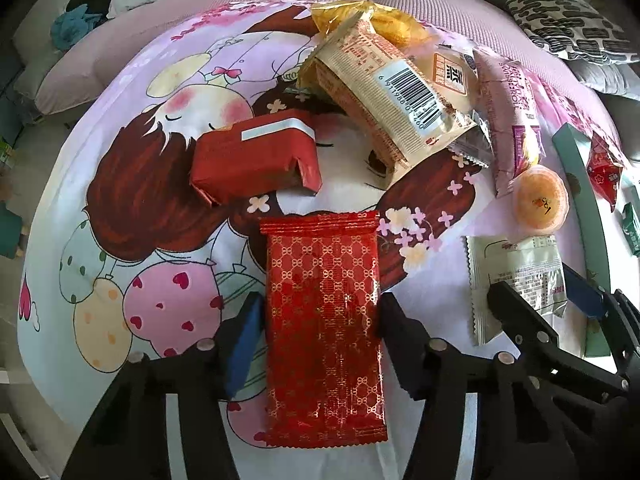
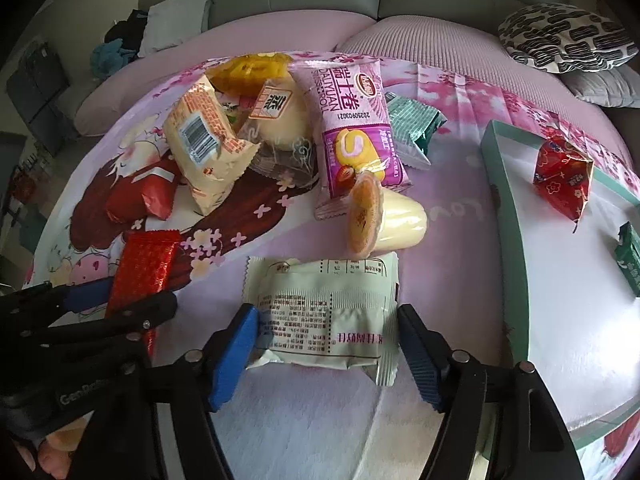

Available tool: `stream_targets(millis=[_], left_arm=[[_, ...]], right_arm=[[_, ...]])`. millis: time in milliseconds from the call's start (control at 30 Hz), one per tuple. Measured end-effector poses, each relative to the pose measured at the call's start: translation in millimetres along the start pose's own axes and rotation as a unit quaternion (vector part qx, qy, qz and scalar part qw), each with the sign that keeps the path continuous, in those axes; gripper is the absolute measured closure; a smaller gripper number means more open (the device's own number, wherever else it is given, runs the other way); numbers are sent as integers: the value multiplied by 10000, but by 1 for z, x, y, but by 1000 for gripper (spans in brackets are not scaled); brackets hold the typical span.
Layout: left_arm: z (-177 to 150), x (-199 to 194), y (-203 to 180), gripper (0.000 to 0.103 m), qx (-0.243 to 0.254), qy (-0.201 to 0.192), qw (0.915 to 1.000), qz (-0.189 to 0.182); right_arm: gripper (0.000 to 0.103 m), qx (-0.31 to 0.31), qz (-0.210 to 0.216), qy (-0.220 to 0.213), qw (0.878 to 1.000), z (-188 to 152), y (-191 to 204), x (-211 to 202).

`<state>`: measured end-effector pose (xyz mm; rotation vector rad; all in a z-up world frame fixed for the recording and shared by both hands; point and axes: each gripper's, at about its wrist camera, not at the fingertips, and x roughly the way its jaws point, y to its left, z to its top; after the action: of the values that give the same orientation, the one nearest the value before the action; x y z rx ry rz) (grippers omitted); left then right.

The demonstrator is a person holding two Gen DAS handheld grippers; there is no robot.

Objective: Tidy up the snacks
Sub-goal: 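Grasp the red patterned wafer pack with the left tool while the right tool grasps the white cream pack, then carry both packs over the tray and open both tools to release them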

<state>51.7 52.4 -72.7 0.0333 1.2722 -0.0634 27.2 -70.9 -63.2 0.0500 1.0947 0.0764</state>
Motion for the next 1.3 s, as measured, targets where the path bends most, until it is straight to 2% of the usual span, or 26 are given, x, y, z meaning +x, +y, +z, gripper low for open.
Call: stream_targets(millis=[133,200,333,567,900,1100,1300], left_arm=[[2,-6,0,49,-8,-49,10000,-39],[2,-8,0,53,-17,-85,9999,-61],[4,-13,3,57,-74,-124,9998,-124],[6,-20,10,57,-186,-200,9992,-305],[12,-58,4,57,-124,-597,9974,-383],[23,-73,-15,57,75,-785,9957,-486],[37,-87,-57,57,414,-953,9925,-645]], right_arm=[[31,-22,-10,-22,10000,0,0,0],[42,-41,38,-41,10000,-1,1,-2],[50,-53,69,-78,9999,-1,2,-6],[51,92,216,-113,9997,-10,-8,-22],[51,584,450,-724,9947,-14,-35,-66],[51,887,451,-1035,9896,-9,-50,-83],[51,1432,-3,-1341,9806,-9,-91,-101]])
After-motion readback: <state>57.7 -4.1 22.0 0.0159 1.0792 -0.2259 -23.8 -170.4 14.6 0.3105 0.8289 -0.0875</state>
